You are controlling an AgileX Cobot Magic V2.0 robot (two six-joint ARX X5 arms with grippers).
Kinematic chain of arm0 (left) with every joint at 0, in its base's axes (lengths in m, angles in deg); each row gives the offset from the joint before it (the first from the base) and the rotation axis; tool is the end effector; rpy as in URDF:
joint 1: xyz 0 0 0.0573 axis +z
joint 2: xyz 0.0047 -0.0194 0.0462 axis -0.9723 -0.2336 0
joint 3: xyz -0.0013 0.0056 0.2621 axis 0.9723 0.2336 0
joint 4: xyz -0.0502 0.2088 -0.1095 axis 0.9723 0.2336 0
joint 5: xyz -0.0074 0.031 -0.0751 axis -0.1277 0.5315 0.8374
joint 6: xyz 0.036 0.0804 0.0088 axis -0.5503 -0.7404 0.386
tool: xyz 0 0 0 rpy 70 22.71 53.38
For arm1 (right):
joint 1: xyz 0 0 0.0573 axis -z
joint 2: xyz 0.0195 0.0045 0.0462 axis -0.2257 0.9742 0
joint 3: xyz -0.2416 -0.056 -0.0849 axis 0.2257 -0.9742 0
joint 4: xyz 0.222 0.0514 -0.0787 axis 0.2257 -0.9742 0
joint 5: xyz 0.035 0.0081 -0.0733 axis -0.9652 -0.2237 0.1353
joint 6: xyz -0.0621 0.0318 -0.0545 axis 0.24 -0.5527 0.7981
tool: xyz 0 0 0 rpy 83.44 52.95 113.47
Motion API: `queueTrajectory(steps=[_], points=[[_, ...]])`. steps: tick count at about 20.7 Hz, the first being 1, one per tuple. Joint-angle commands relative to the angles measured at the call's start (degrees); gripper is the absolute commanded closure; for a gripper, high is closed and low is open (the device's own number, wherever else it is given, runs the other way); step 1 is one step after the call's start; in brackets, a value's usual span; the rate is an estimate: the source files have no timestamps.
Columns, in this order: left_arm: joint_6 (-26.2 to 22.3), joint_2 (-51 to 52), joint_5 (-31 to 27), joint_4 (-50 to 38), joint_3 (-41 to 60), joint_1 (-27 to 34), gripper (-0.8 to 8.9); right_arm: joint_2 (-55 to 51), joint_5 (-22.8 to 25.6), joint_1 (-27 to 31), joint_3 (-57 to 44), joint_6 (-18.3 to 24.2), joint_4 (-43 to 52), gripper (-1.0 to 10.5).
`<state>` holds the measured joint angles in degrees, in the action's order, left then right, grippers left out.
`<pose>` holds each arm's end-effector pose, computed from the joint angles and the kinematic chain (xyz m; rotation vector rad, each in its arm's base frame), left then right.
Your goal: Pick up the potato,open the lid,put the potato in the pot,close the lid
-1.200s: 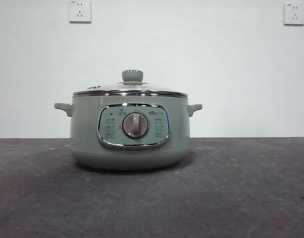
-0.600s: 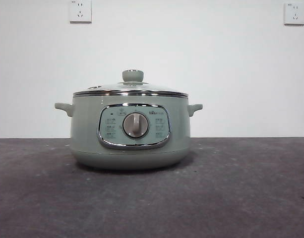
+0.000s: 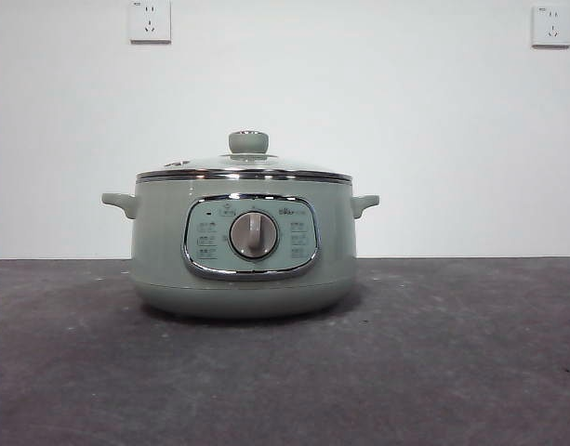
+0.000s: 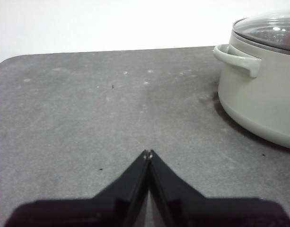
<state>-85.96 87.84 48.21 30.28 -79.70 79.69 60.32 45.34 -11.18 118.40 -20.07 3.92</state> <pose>0.1327 0.0034 0.1442 0.0040 0.1674 -0.0001 0.1204 0.0410 0.3453 -0.1701 0.6012 0.2542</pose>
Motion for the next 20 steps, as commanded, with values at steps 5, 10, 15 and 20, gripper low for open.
queueTrajectory(steps=[5, 10, 15, 20], points=[[0.6, 0.0, -0.2, -0.3, 0.6, -0.2, 8.17, -22.3, -7.1, 20.0, -40.2, 0.9, 46.1, 9.5], [0.6, 0.0, -0.2, -0.3, 0.6, -0.1, 8.17, -30.4, -7.2, 24.0, -56.8, 0.7, 53.1, 9.5], [0.6, 0.0, -0.2, -0.3, 0.6, -0.2, 8.17, -36.2, -7.6, 24.3, -62.7, 0.5, 52.8, 9.5], [0.6, 0.0, -0.2, -0.3, 0.6, -0.2, 8.17, -40.6, -11.5, 24.3, -65.1, 0.5, 52.7, 9.5]])
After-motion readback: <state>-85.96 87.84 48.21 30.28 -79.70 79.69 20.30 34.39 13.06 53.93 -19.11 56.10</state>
